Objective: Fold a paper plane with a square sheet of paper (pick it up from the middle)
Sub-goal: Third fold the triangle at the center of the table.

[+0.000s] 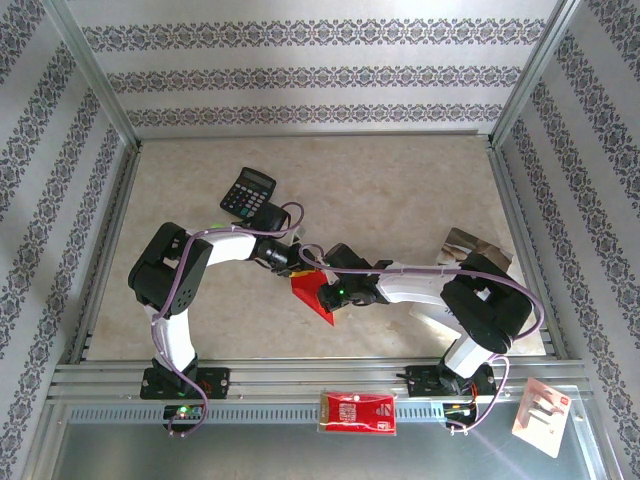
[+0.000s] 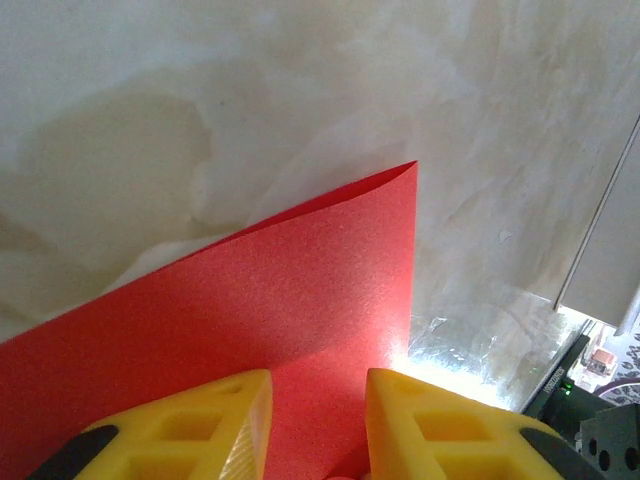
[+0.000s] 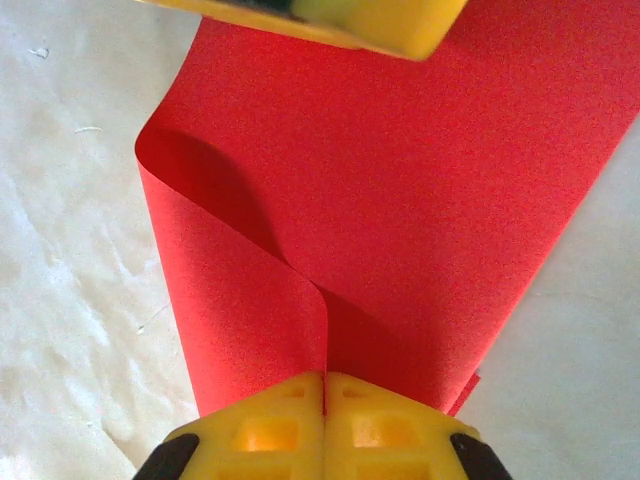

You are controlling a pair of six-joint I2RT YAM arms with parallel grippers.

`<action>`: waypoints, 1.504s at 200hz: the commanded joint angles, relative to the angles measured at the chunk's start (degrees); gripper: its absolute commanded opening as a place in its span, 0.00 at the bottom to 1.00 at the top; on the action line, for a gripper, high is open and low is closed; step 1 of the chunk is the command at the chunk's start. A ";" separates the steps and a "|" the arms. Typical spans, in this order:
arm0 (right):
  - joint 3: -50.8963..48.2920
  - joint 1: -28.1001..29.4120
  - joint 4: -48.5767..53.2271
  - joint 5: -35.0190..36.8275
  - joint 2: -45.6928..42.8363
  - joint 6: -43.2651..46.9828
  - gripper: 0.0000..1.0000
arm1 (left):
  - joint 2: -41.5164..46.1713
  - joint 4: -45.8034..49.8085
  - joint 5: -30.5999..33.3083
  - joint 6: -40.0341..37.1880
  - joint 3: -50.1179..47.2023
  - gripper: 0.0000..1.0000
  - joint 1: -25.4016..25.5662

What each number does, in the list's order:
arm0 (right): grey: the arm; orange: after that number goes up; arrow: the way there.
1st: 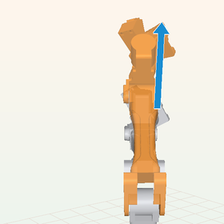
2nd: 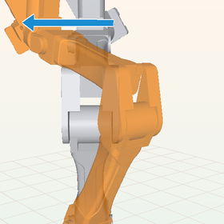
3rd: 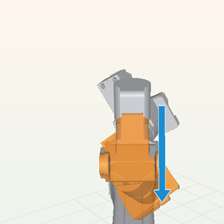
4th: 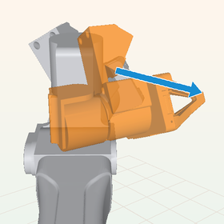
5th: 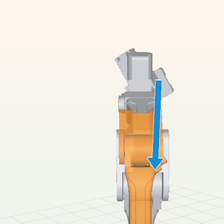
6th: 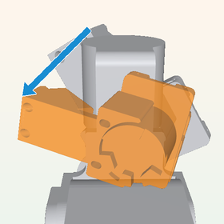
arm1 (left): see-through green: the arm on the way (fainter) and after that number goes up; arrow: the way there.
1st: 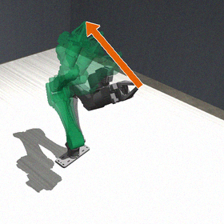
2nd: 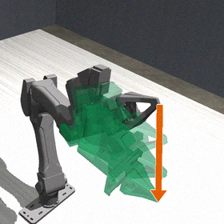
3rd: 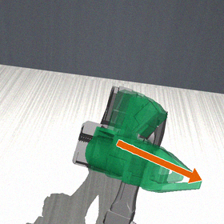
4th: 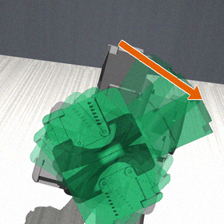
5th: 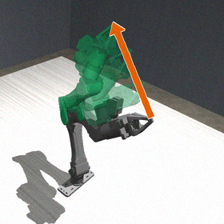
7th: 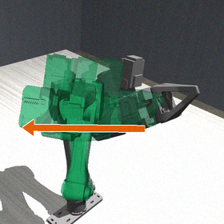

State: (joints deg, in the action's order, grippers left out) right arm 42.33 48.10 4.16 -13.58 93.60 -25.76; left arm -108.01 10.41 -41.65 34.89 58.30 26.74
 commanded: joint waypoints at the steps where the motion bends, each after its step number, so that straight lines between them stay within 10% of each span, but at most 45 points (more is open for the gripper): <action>1: -2.81 -0.28 2.03 1.74 3.00 -1.91 0.00 | -1.59 2.76 2.27 0.04 2.42 0.33 0.62; 86: 1.01 -2.33 1.03 3.11 5.79 -5.68 0.00 | 9.51 4.69 12.36 3.01 2.39 0.42 -4.13; 160: 4.72 -5.11 0.06 -1.21 9.74 -6.95 0.00 | 31.19 -13.84 11.94 20.36 -24.73 0.09 8.97; 301: 3.41 -5.56 -0.26 -1.62 10.18 -8.08 0.00 | 19.16 -36.98 15.90 28.79 -29.17 0.00 17.86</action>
State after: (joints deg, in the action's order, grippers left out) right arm 47.86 43.20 0.16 -17.67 100.44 -33.15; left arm -87.90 -21.71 -26.26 62.04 28.71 43.57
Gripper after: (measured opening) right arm 0.050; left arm 0.037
